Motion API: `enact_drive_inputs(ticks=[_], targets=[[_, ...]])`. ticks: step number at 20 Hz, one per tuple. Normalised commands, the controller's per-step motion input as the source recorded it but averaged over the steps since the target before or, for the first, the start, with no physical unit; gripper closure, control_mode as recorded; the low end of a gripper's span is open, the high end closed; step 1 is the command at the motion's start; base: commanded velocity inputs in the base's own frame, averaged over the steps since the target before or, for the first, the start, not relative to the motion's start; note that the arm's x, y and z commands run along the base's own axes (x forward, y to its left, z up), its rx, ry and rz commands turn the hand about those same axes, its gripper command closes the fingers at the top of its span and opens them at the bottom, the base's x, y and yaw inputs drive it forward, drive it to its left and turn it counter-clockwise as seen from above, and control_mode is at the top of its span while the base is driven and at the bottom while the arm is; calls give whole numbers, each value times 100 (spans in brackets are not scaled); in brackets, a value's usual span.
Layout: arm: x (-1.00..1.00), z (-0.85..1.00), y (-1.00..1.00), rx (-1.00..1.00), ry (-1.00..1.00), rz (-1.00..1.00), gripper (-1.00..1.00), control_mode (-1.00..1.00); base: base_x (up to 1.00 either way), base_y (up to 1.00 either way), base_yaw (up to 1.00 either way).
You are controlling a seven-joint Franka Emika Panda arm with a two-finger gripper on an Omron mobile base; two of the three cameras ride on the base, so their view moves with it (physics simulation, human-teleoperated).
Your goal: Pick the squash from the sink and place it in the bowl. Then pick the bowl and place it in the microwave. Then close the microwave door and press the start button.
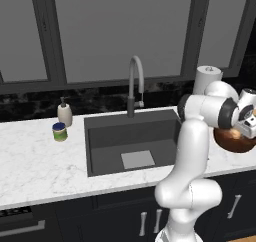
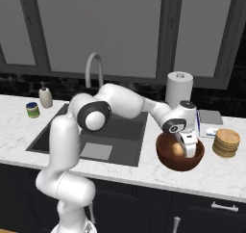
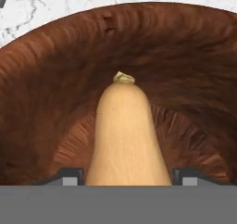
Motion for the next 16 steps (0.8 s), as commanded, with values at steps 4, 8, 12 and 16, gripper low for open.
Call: enact_drive_inputs(ticks=[4,8,12,16], targets=[[36,-35,-1,4,3,0,100,-100,0,0,0],[27,-27,0,3,4,0,-100,-100,0,0,0],[-8,-9,0,0,0,0,-100,-100,0,0,0],[-10,0,5,0,0,0,-100,-100,0,0,0]])
